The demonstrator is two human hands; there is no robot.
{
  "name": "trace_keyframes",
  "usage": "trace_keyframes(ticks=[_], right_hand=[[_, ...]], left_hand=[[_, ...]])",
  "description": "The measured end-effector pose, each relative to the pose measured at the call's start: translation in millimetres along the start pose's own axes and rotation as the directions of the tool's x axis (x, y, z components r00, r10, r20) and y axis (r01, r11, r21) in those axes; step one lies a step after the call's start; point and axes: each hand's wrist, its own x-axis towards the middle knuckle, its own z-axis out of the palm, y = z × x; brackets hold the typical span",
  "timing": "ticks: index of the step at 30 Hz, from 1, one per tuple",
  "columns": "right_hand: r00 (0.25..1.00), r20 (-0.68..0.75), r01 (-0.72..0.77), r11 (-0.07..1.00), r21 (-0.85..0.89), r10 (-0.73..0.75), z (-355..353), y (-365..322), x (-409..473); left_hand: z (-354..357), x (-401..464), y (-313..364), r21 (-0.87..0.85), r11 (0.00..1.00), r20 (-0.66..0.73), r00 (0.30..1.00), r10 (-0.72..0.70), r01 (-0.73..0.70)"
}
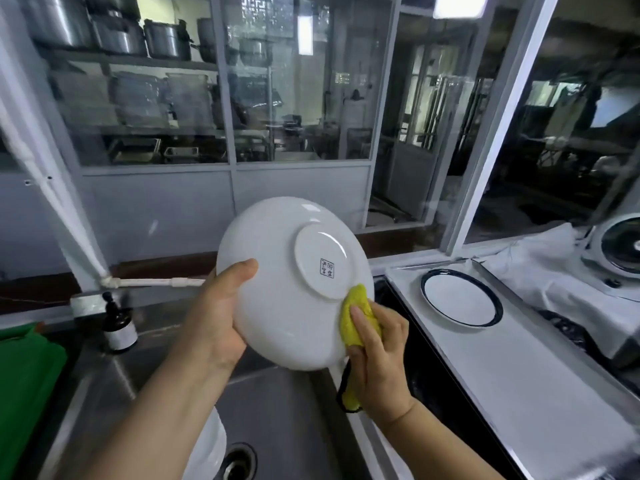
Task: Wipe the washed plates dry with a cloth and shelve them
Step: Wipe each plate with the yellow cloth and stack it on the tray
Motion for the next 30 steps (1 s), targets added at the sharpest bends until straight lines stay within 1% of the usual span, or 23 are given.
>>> trace_keyframes(ticks=[3,7,9,11,12,13,14,15,16,18,20,21,22,23,24,25,26,27,29,30], right_hand=[[0.99,0.036,-0.136,0.99,0.027,0.135,-32.6,72.2,4.7],[0.947,0.114,-0.296,0.954,-0.057,0.3,-86.3,181.1,10.0],[0.931,0.096,-0.345,0.935,-0.085,0.352,-114.8,227.8,5.5],[0.915,0.068,-0.392,0.915,-0.09,0.399,-142.0,265.6,-3.3],[0.906,0.055,-0.414,0.906,-0.088,0.419,-154.3,282.7,-9.1],[0.897,0.039,-0.436,0.896,-0.083,0.44,-165.5,298.8,-15.2],[0.887,0.021,-0.459,0.885,-0.076,0.462,-175.5,314.0,-20.6],[0.874,0.005,-0.484,0.873,-0.066,0.485,-184.3,327.9,-24.9],[0.863,-0.007,-0.505,0.861,-0.058,0.506,-191.6,339.8,-28.4],[0.845,-0.033,-0.535,0.843,-0.047,0.534,-203.9,359.7,-34.8],[0.824,-0.052,-0.566,0.824,-0.021,0.564,-213.2,374.0,-40.3],[0.815,-0.059,-0.578,0.816,-0.015,0.577,-216.9,380.2,-43.3],[0.805,-0.065,-0.591,0.806,-0.012,0.589,-220.0,385.6,-45.8],[0.794,-0.074,-0.606,0.796,-0.01,0.603,-222.1,391.2,-48.5],[0.784,-0.085,-0.618,0.786,-0.01,0.615,-223.7,396.5,-51.4],[0.773,-0.096,-0.631,0.776,-0.009,0.627,-224.4,401.6,-54.3],[0.761,-0.103,-0.645,0.764,-0.004,0.641,-224.3,406.4,-57.0],[0.747,-0.105,-0.66,0.751,0.006,0.657,-223.9,411.1,-59.5],[0.728,-0.107,-0.679,0.734,0.019,0.677,-221.8,419.6,-63.9],[0.727,-0.111,-0.68,0.733,0.017,0.678,-220.8,423.5,-66.0]], left_hand=[[51.0,14.9,-42.5,0.073,0.997,0.074,0.997,-0.009,0.004],[129.0,42.6,-107.0,0.164,0.986,0.153,0.987,-0.051,0.026],[167.7,56.8,-142.6,0.269,0.963,0.188,0.979,-0.077,0.024],[203.1,70.2,-177.1,0.413,0.911,0.203,0.976,-0.083,-0.008],[218.7,77.9,-195.3,0.527,0.849,0.206,0.975,-0.076,-0.045],[234.2,85.9,-213.6,0.656,0.749,0.214,0.974,-0.071,-0.09],[248.1,94.6,-232.2,0.772,0.621,0.218,0.974,-0.058,-0.136],[260.7,102.9,-250.8,0.863,0.471,0.224,0.974,-0.035,-0.181],[271.1,111.2,-270.2,0.914,0.333,0.25,0.968,-0.017,-0.231],[290.7,125.7,-307.1,0.927,0.118,0.362,0.931,-0.043,-0.355],[302.5,141.3,-340.9,0.856,-0.111,0.49,0.861,-0.136,-0.505],[305.9,149.4,-357.4,0.807,-0.196,0.529,0.829,-0.181,-0.557],[306.8,158.3,-372.9,0.755,-0.259,0.565,0.798,-0.208,-0.602],[306.4,168.9,-389.6,0.68,-0.316,0.632,0.748,-0.206,-0.661],[303.7,179.6,-407.1,0.573,-0.375,0.721,0.666,-0.192,-0.729],[303.7,186.5,-419.2,0.475,-0.426,0.743,0.611,-0.274,-0.77],[304.6,194.1,-429.2,0.427,-0.465,0.744,0.593,-0.306,-0.775],[301.2,205.7,-442.5,0.414,-0.479,0.758,0.585,-0.291,-0.774],[294.4,221.6,-464.7,0.409,-0.479,0.753,0.584,-0.304,-0.776],[294.6,225.1,-469.9,0.402,-0.47,0.739,0.582,-0.339,-0.785]])
